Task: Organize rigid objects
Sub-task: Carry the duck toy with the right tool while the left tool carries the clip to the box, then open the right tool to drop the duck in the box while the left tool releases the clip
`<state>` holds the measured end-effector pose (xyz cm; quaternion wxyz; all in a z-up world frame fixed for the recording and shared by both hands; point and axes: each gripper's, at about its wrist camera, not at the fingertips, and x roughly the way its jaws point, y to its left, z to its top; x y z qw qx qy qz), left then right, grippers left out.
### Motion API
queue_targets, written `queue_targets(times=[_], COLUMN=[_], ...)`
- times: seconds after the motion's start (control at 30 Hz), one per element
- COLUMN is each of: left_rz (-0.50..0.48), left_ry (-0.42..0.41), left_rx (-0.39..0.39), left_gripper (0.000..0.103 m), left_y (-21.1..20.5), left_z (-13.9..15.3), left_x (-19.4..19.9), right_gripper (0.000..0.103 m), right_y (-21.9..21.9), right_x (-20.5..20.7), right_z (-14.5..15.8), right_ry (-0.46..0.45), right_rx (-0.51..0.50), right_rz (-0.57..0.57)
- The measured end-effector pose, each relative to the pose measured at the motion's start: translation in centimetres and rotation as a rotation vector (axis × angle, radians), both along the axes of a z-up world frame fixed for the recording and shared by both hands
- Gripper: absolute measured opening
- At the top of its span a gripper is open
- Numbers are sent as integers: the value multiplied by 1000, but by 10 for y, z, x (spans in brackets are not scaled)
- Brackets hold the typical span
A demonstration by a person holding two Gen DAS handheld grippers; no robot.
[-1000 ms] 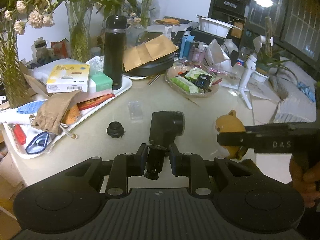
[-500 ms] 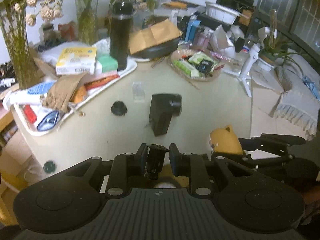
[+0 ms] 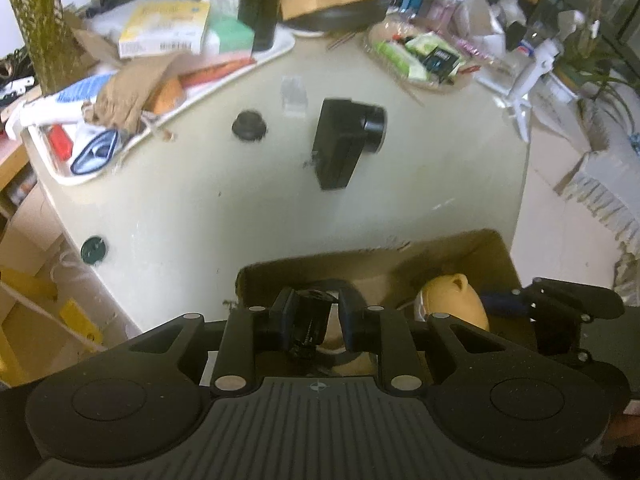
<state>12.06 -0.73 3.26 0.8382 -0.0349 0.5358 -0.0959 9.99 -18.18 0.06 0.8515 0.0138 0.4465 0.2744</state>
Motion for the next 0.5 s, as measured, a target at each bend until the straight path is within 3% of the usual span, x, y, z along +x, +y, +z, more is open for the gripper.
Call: queue_targets(times=[0.17, 0.3, 0.5], left_rz=[7, 5, -3], left_ry=[32, 45, 57], left_rx=[9, 18, 19], left_gripper=[23, 23, 24], left_y=[1, -1, -1], left_z=[-7, -9, -11], left_x=[1, 2, 2], right_gripper=[51, 44, 43], right_y=[-1, -2, 0], right_x=[-1, -2, -4], right_z=[-9, -12, -11], right_ry=[62, 89, 87], right_rx=[-21, -25, -10], right_rz=[2, 8, 46])
